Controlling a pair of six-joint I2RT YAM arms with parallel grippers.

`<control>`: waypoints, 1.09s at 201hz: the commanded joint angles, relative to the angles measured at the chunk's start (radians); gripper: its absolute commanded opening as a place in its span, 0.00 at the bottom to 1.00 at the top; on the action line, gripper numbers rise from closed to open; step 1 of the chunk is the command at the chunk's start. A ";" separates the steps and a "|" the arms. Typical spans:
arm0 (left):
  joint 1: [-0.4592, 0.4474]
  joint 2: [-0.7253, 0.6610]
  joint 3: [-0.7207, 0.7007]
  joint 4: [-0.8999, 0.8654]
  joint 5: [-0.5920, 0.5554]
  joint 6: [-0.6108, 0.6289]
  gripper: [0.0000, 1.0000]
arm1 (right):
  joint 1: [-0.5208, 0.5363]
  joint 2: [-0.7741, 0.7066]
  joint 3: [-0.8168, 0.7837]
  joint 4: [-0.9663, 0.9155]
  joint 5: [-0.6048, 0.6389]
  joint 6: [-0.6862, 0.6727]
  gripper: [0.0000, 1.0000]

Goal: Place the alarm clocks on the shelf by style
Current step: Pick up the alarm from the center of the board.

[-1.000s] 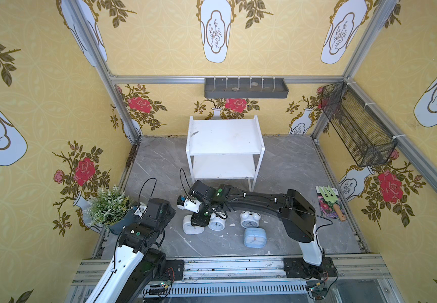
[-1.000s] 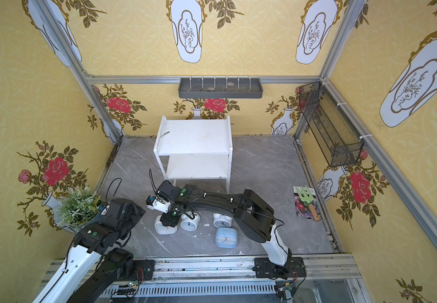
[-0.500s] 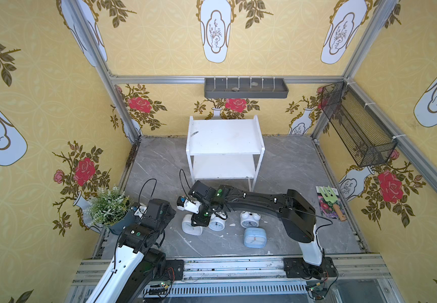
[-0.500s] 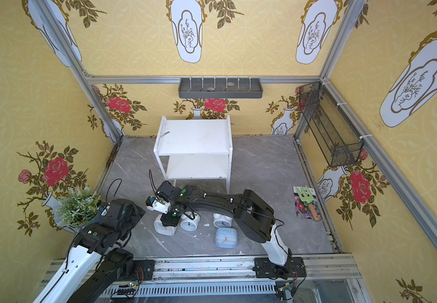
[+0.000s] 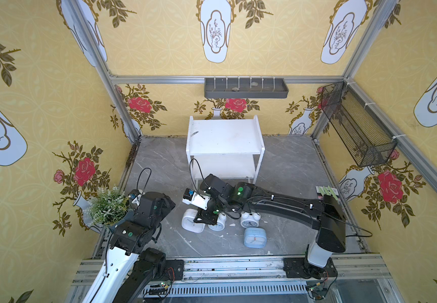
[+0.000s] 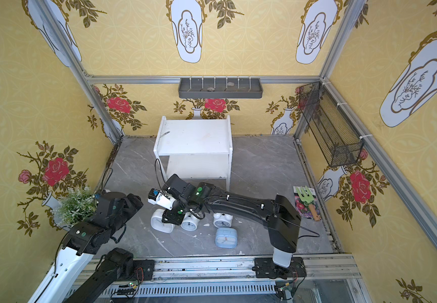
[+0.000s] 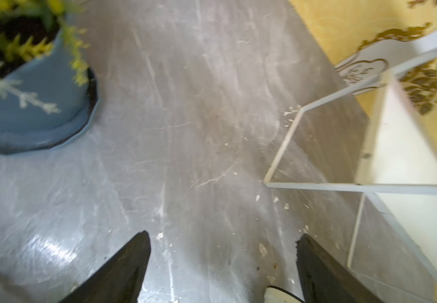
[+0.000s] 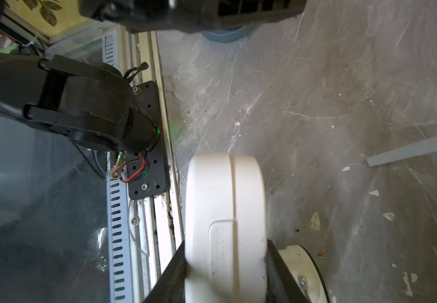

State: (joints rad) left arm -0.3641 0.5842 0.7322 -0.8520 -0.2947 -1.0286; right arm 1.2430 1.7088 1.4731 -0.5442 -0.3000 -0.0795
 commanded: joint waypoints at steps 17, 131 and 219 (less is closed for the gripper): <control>0.001 -0.005 0.063 0.273 0.360 0.337 0.91 | -0.050 -0.193 -0.075 -0.013 -0.025 0.070 0.19; -0.127 0.130 0.171 0.550 1.248 0.571 0.98 | -0.294 -0.520 -0.059 -0.190 -0.367 0.128 0.21; -0.172 0.192 0.165 0.618 1.299 0.543 0.71 | -0.293 -0.488 -0.016 -0.205 -0.466 0.127 0.23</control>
State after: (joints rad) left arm -0.5308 0.7746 0.9112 -0.2920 0.9756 -0.4728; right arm 0.9493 1.2190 1.4490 -0.7692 -0.7227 0.0509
